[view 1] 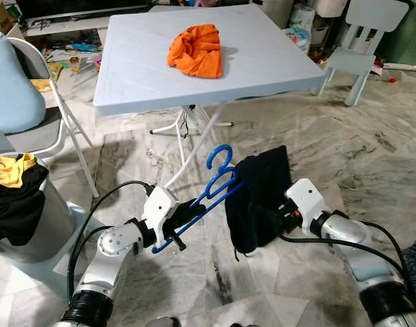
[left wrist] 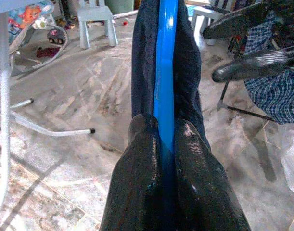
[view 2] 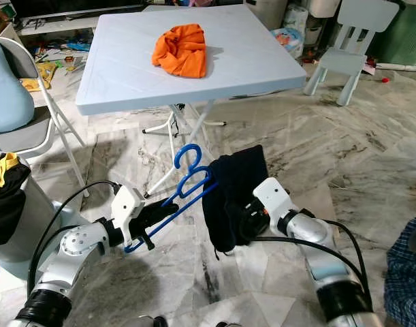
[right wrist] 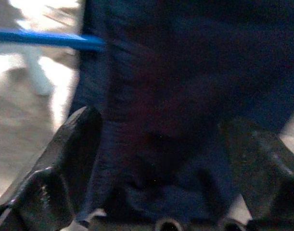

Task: Hang hanger

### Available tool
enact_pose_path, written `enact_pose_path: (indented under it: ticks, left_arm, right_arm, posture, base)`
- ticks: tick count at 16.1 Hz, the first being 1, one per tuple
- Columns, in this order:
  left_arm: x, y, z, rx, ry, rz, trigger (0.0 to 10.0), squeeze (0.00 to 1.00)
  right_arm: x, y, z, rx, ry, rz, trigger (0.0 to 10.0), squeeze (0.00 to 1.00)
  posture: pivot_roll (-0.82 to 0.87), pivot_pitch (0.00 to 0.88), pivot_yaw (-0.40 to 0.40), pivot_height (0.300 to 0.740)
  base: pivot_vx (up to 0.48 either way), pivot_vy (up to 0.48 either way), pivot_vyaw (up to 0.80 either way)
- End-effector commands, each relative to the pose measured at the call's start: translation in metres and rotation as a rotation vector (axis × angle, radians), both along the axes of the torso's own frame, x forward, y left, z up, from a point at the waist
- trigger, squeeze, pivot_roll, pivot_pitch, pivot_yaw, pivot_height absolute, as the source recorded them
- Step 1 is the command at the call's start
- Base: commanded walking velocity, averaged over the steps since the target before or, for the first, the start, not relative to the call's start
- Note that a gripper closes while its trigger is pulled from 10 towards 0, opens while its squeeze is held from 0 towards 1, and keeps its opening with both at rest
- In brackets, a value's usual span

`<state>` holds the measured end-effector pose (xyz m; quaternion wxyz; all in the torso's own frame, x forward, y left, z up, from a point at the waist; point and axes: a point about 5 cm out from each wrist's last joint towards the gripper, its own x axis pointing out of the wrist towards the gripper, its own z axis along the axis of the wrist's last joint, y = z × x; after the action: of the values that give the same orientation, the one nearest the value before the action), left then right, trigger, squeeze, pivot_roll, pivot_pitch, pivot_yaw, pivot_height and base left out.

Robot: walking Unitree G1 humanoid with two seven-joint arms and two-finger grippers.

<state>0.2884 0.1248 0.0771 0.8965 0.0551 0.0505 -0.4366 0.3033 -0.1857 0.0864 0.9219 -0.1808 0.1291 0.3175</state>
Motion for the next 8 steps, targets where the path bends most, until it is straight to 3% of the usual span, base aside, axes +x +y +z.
enact_pose_path:
  ticks: [1,2,8]
  left_arm:
    - [0.006,-0.003,0.013,-0.011,-0.059,-0.008,0.0,0.00]
    - [0.007,-0.005,0.014,-0.015,-0.061,-0.009,0.0,0.00]
    - [0.007,-0.013,0.022,-0.061,-0.067,-0.018,0.0,0.00]
  right_arm:
    - [-0.002,0.002,0.001,0.008,0.023,0.031,10.0,0.11]
    - [-0.002,0.001,0.000,0.006,0.030,0.016,10.0,0.00]
    - [0.000,0.019,0.003,0.056,0.015,-0.032,10.0,0.00]
  posture:
    - [-0.04,0.123,-0.002,0.740]
    - [-0.04,0.125,-0.002,0.740]
    - [-0.04,0.133,0.002,0.740]
  base:
    - [0.000,0.000,0.00]
    - [0.000,0.000,0.00]
    - [0.000,0.000,0.00]
